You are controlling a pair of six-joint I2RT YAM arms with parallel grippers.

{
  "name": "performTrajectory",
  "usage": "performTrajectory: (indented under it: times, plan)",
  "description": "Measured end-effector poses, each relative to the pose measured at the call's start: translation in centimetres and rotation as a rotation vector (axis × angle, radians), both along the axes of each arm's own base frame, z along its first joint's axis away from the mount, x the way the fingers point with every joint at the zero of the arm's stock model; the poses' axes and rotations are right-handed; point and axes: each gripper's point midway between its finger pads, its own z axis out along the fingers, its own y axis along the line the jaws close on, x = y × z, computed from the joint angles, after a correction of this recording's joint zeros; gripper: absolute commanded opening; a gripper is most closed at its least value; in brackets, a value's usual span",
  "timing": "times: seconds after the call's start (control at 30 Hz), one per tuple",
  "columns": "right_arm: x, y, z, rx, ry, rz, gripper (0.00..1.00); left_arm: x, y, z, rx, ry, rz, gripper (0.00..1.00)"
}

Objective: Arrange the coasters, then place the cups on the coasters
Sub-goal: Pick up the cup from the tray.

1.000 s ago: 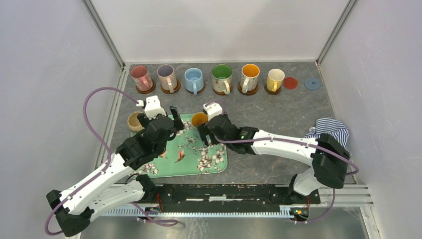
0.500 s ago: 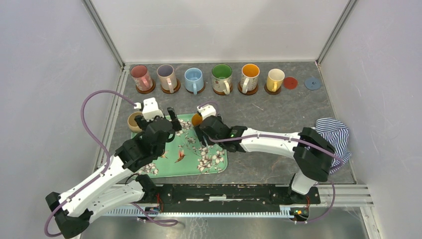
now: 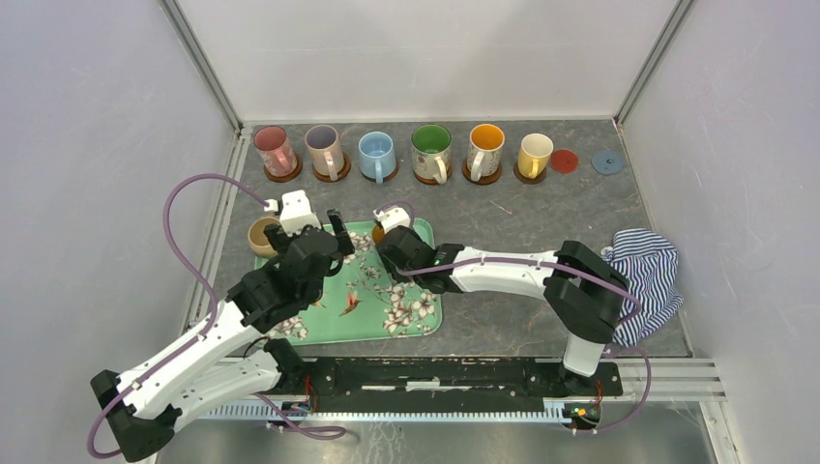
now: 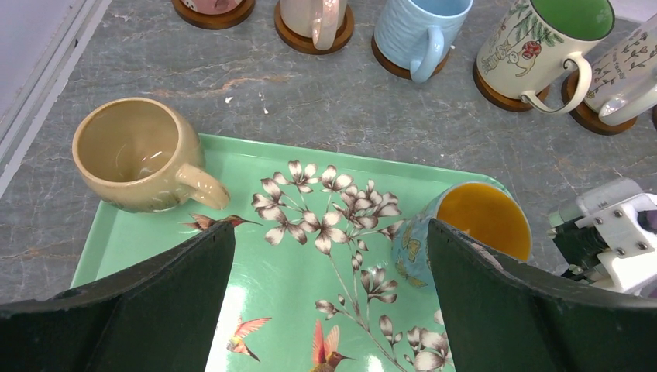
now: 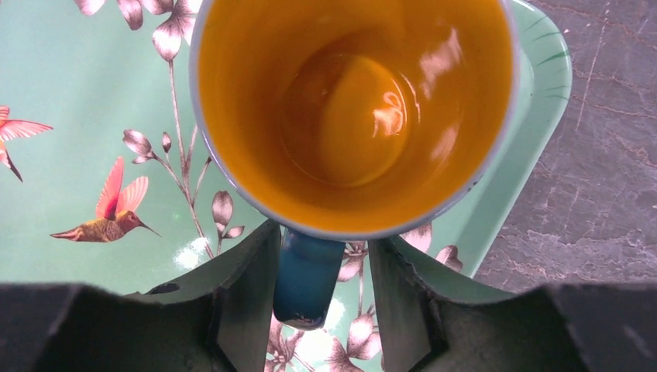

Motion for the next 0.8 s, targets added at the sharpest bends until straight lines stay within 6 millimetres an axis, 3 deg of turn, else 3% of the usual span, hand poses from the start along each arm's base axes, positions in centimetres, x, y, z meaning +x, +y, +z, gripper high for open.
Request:
performTrajectory:
  times: [0.07, 0.23, 0.63, 0.8]
  plan:
    - [0.1, 0.1, -0.2, -0.004, 0.001, 0.001, 0.38, 0.0, 0.0, -0.1, 0.003, 0.002, 0.0, 1.0]
    - [0.3, 0.1, -0.3, -0.013, -0.006, -0.005, 0.01, 0.0, 0.0, -0.1, 0.004, 0.003, 0.0, 1.0]
    - [0.2, -0.4, -0.2, -0.048, -0.005, 0.004, 0.0, 0.0, 0.0, -0.1, 0.005, 0.004, -0.001, 1.0]
    - [0.1, -1.3, 0.7, -0.072, -0.017, 0.01, 0.0, 0.0, 0.0, -0.1, 0.008, 0.004, -0.002, 1.0]
